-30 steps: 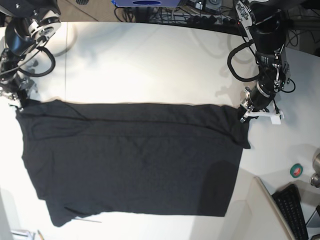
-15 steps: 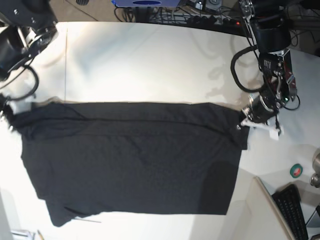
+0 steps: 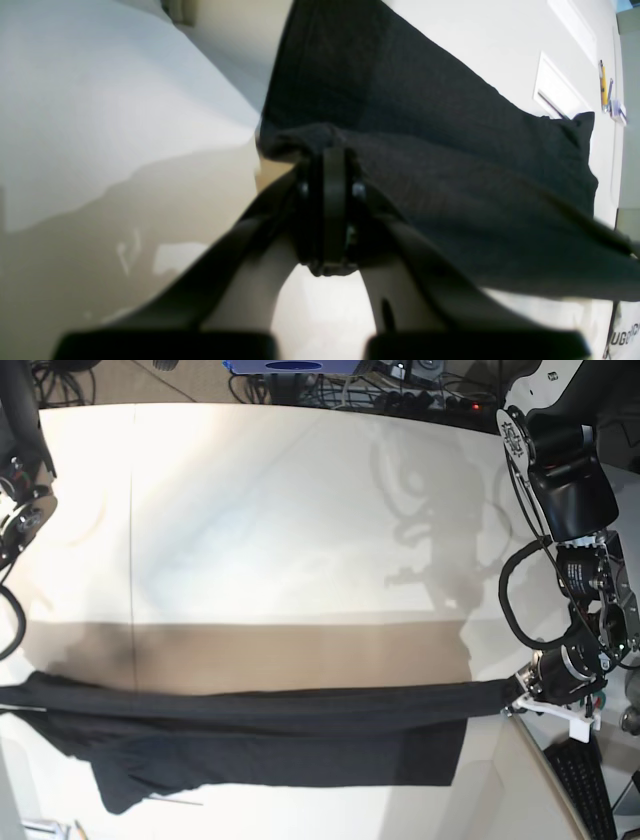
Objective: Layout the t-shirt on the table in an organized manner, then fold the t-shirt properly
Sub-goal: 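Lay the shirt flat with both grippers and release the edge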
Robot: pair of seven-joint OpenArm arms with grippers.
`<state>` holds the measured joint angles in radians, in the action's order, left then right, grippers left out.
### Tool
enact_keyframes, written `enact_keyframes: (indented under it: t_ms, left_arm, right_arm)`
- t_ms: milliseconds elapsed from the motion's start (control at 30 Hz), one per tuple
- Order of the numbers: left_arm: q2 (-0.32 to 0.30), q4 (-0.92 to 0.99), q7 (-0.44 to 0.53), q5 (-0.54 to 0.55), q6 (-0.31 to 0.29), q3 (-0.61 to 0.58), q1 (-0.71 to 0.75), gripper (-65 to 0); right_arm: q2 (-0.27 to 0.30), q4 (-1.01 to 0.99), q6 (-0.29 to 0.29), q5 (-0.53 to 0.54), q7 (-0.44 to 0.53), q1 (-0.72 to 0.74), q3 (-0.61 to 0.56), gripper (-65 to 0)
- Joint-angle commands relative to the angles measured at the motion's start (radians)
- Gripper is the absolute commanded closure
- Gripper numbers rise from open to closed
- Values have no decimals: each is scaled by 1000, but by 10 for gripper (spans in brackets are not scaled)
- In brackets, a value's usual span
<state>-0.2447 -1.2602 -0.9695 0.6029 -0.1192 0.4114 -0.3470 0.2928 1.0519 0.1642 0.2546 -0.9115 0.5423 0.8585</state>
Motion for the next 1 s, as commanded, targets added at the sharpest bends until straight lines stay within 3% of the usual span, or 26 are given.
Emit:
enact_keyframes:
  t_ms: [0, 200, 400, 567, 800, 967]
  left_arm:
    - [-17, -16, 19, 9, -3, 2, -8, 0]
    - [-28, -16, 24, 10, -3, 7, 64, 0]
    - [-25, -23, 21, 7, -3, 94, 174, 0]
    - [-28, -23, 27, 7, -4, 90, 288, 0]
    - [-29, -25, 27, 7, -4, 97, 395, 0]
    - [-49, -26, 28, 7, -4, 97, 455, 0]
  right_arm:
    - [27, 12, -4, 2, 19, 15, -2, 0]
    - [27, 18, -2, 4, -18, -57, 1, 0]
    - [21, 18, 4, 5, -13, -179, 5, 0]
    - [-24, 18, 110, 5, 13, -302, 6, 0]
    - [-73, 37, 111, 5, 114, -460, 6, 0]
    - [-136, 235, 111, 5, 122, -594, 6, 0]
